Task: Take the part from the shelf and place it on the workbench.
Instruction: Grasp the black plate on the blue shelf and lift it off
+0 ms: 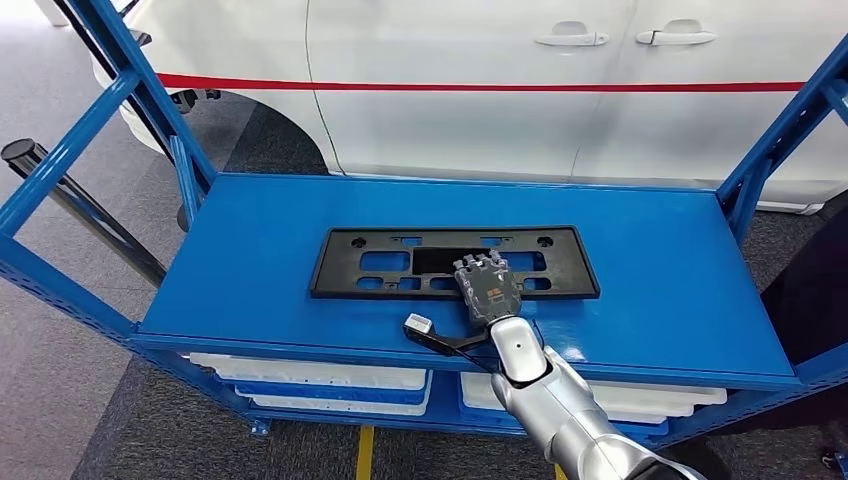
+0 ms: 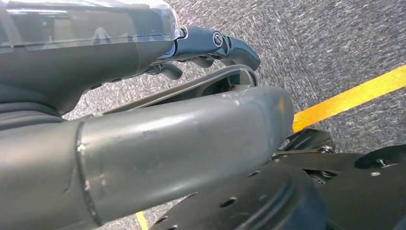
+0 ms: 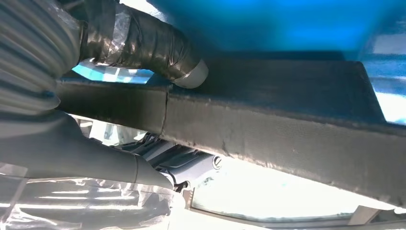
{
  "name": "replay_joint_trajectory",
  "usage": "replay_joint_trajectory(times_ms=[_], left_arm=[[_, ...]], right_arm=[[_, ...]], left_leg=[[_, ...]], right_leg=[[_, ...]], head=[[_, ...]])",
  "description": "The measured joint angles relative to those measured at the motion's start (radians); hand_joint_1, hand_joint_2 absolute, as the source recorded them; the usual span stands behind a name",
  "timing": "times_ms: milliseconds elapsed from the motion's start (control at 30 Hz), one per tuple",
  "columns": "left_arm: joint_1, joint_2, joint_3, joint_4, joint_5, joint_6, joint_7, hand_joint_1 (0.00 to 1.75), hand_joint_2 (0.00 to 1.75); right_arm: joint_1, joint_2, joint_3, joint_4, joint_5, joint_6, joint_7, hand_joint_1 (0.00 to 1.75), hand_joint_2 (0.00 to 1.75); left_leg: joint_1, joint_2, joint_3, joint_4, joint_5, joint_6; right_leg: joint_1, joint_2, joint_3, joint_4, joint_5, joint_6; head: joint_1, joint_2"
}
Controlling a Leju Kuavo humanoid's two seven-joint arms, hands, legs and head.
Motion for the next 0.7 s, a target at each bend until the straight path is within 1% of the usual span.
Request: replay_joint_trajectory(times_ms=[33, 67, 100, 133, 167, 200, 267, 300, 333, 367, 400, 433, 467, 500, 533, 567, 600, 633, 667, 700], left_arm=[[0.0, 0.0, 0.0, 0.0, 0.0, 0.0, 0.0, 0.0, 0.0], [0.0, 0.0, 0.0, 0.0, 0.0, 0.0, -0.001, 0.0, 0.0], [-0.001, 0.0, 0.0, 0.0, 0.0, 0.0, -0.001, 0.0, 0.0], [-0.002, 0.0, 0.001, 0.0, 0.0, 0.0, -0.002, 0.0, 0.0], [-0.002, 0.0, 0.002, 0.0, 0.0, 0.0, -0.002, 0.0, 0.0], [-0.002, 0.0, 0.003, 0.0, 0.0, 0.0, -0.002, 0.0, 0.0], [0.0, 0.0, 0.008, 0.0, 0.001, 0.001, -0.002, 0.0, 0.0], [0.001, 0.0, 0.012, 0.0, 0.003, 0.003, -0.002, 0.0, 0.0], [0.001, 0.0, 0.017, 0.0, 0.006, 0.005, -0.003, 0.0, 0.0], [0.001, 0.0, 0.023, 0.0, 0.01, 0.009, -0.004, 0.0, 0.0], [0.002, 0.0, 0.03, 0.0, 0.014, 0.012, -0.005, 0.0, 0.0], [0.002, 0.0, 0.037, 0.0, 0.017, 0.014, -0.008, 0.0, 0.0], [0.002, -0.001, 0.044, 0.0, 0.019, 0.016, -0.011, 0.0, 0.0], [0.002, -0.002, 0.05, 0.0, 0.021, 0.019, -0.014, 0.0, 0.0], [0.002, -0.003, 0.056, 0.0, 0.023, 0.021, -0.018, 0.0, 0.0], [0.002, -0.006, 0.061, 0.0, 0.024, 0.023, -0.021, 0.0, 0.0], [0.002, -0.009, 0.067, 0.0, 0.026, 0.025, -0.023, 0.0, 0.0], [0.003, -0.012, 0.072, 0.0, 0.028, 0.027, -0.025, 0.0, 0.0], [0.003, -0.014, 0.077, 0.0, 0.03, 0.029, -0.027, 0.0, 0.0], [0.004, -0.016, 0.082, 0.0, 0.031, 0.03, -0.029, 0.0, 0.0]], right_arm=[[0.0, -0.001, -0.003, 0.0, -0.002, 0.003, -0.001, 1.75, 1.75], [0.0, -0.002, -0.007, 0.001, -0.006, 0.006, -0.003, 1.75, 1.75], [0.0, -0.002, -0.012, 0.0, -0.015, 0.007, -0.008, 1.75, 1.75], [0.0, -0.003, -0.018, -0.001, -0.028, 0.007, -0.019, 1.75, 1.75], [0.003, -0.003, -0.026, -0.005, -0.048, 0.005, -0.036, 1.75, 1.75], [0.007, -0.003, -0.034, -0.012, -0.073, 0.002, -0.057, 1.75, 1.75], [0.022, -0.004, -0.049, -0.041, -0.139, -0.003, -0.108, 1.75, 1.75], [0.035, -0.004, -0.054, -0.07, -0.188, -0.002, -0.143, 1.75, 1.75], [0.051, -0.004, -0.057, -0.11, -0.253, 0.001, -0.184, 1.75, 1.75], [0.071, -0.004, -0.058, -0.165, -0.332, 0.007, -0.23, 1.75, 1.75], [0.093, -0.004, -0.058, -0.227, -0.41, 0.015, -0.27, 1.75, 1.75], [0.113, -0.002, -0.056, -0.293, -0.486, 0.021, -0.299, 1.75, 1.75], [0.132, -0.001, -0.052, -0.364, -0.555, 0.027, -0.321, 1.75, 1.75], [0.15, 0.001, -0.048, -0.432, -0.617, 0.03, -0.335, 1.75, 1.75], [0.169, 0.001, -0.043, -0.501, -0.672, 0.032, -0.346, 1.75, 1.75], [0.188, 0.001, -0.038, -0.568, -0.722, 0.031, -0.358, 1.75, 1.75], [0.205, 0.0, -0.032, -0.63, -0.762, 0.027, -0.371, 1.75, 1.75], [0.22, 0.0, -0.026, -0.684, -0.797, 0.022, -0.387, 1.75, 1.75], [0.235, 0.0, -0.022, -0.739, -0.839, 0.015, -0.408, 1.75, 1.75], [0.249, -0.002, -0.018, -0.793, -0.883, 0.007, -0.429, 1.75, 1.75]], left_leg=[[0.0, 0.0, 0.025, -0.05, 0.033, 0.003], [0.0, 0.0, 0.06, -0.123, 0.066, 0.006], [-0.002, 0.0, 0.093, -0.19, 0.09, 0.009], [-0.004, 0.0, 0.115, -0.236, 0.103, 0.013], [-0.006, 0.0, 0.124, -0.257, 0.105, 0.016], [-0.009, 0.0, 0.126, -0.26, 0.104, 0.02], [-0.006, 0.001, 0.127, -0.267, 0.11, 0.033], [-0.003, 0.003, 0.127, -0.271, 0.114, 0.04], [-0.001, 0.005, 0.128, -0.276, 0.118, 0.047], [0.0, 0.008, 0.127, -0.277, 0.12, 0.05], [-0.001, 0.01, 0.125, -0.277, 0.12, 0.053], [-0.002, 0.012, 0.124, -0.277, 0.119, 0.054], [-0.003, 0.013, 0.124, -0.276, 0.119, 0.054], [-0.004, 0.014, 0.125, -0.275, 0.118, 0.055], [-0.005, 0.013, 0.125, -0.274, 0.117, 0.055], [-0.006, 0.01, 0.125, -0.273, 0.116, 0.054], [-0.009, 0.008, 0.124, -0.271, 0.115, 0.052], [-0.012, 0.005, 0.122, -0.268, 0.113, 0.05], [-0.014, 0.004, 0.119, -0.266, 0.113, 0.046], [-0.016, 0.003, 0.116, -0.265, 0.112, 0.041]], right_leg=[[0.0, 0.0, 0.001, 0.001, -0.001, 0.001], [0.0, 0.0, 0.002, 0.003, -0.002, 0.003], [0.002, 0.0, 0.002, 0.004, -0.003, 0.007], [0.004, 0.001, 0.002, 0.005, -0.004, 0.012], [0.005, 0.001, 0.002, 0.005, -0.003, 0.018], [0.006, 0.001, 0.002, 0.003, -0.002, 0.024], [0.006, 0.003, 0.005, 0.001, -0.001, 0.036], [0.006, 0.004, -0.002, 0.015, -0.014, 0.041], [0.006, 0.005, -0.017, 0.048, -0.038, 0.044], [0.004, 0.005, -0.043, 0.104, -0.072, 0.046], [0.004, 0.005, -0.076, 0.172, -0.108, 0.047], [0.004, 0.005, -0.106, 0.235, -0.133, 0.049], [0.003, 0.005, -0.124, 0.274, -0.14, 0.049], [0.003, 0.005, -0.124, 0.275, -0.128, 0.049], [0.003, 0.005, -0.103, 0.235, -0.099, 0.046], [0.003, 0.005, -0.068, 0.166, -0.062, 0.041], [0.006, 0.005, -0.034, 0.095, -0.035, 0.035], [0.008, 0.004, -0.009, 0.04, -0.017, 0.03], [0.01, 0.002, 0.003, 0.01, -0.01, 0.027], [0.012, 0.001, 0.003, 0.002, -0.012, 0.025]], head=[[0.0, 0.0], [0.0, 0.0], [0.0, 0.0], [0.0, 0.0], [0.0, 0.0], [0.0, 0.0], [0.001, 0.0], [0.001, 0.0], [0.001, 0.0], [0.001, 0.0], [0.001, 0.0], [0.001, 0.0], [0.001, 0.0], [0.001, 0.0], [0.001, 0.0], [0.001, 0.0], [0.001, 0.0], [0.001, 0.0], [0.001, 0.0], [0.001, 0.0]])
